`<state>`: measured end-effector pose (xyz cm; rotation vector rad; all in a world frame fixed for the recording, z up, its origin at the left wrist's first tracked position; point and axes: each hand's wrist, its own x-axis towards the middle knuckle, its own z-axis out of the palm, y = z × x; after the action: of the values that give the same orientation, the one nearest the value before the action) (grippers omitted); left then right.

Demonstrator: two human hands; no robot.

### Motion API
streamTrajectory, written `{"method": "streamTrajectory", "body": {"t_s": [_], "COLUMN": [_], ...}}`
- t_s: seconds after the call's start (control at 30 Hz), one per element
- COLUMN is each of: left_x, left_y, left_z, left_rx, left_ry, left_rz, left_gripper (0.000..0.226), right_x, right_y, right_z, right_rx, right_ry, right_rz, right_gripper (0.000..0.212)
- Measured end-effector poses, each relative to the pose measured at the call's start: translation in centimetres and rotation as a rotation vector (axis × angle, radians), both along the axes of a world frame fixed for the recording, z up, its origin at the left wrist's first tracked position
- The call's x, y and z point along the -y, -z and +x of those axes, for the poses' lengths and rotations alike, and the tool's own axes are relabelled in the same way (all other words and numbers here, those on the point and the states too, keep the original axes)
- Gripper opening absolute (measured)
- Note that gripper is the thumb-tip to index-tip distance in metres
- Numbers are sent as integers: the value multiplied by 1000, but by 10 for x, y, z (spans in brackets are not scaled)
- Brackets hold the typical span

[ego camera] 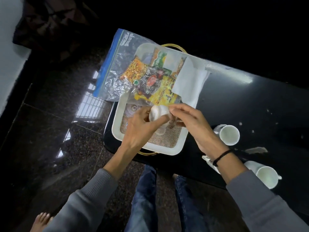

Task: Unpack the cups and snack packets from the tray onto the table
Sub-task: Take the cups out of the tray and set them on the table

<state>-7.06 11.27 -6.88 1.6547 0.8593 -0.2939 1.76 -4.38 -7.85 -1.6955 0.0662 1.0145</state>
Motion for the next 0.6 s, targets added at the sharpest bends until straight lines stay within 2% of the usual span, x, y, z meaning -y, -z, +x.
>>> {"method": "streamTrajectory", "body": {"t_s": [0.1, 0.17, 0.3, 0.43, 0.6], "left_x": [22, 41, 80, 112, 145], "left_y": [-5, -5, -3, -5, -8], "left_z": [21, 33, 50, 66, 88], "left_rx": [33, 30, 17, 80, 67], "left_ry": [-78, -89, 24, 119, 321], "left_rz": [-164, -250, -289, -376, -424], "left_gripper": [59, 56, 58, 47, 60], "right_x": [26, 45, 83, 123, 183], "right_y": [-9, -14, -24, -27, -26], "right_z": [8, 13, 20, 24, 28], "right_rx": [-50, -110, -154, -108, -83], "right_ry": [121, 180, 257, 308, 468], "right_rz": [64, 126, 188, 183, 288], "right_gripper": [28, 33, 35, 39, 56]}}
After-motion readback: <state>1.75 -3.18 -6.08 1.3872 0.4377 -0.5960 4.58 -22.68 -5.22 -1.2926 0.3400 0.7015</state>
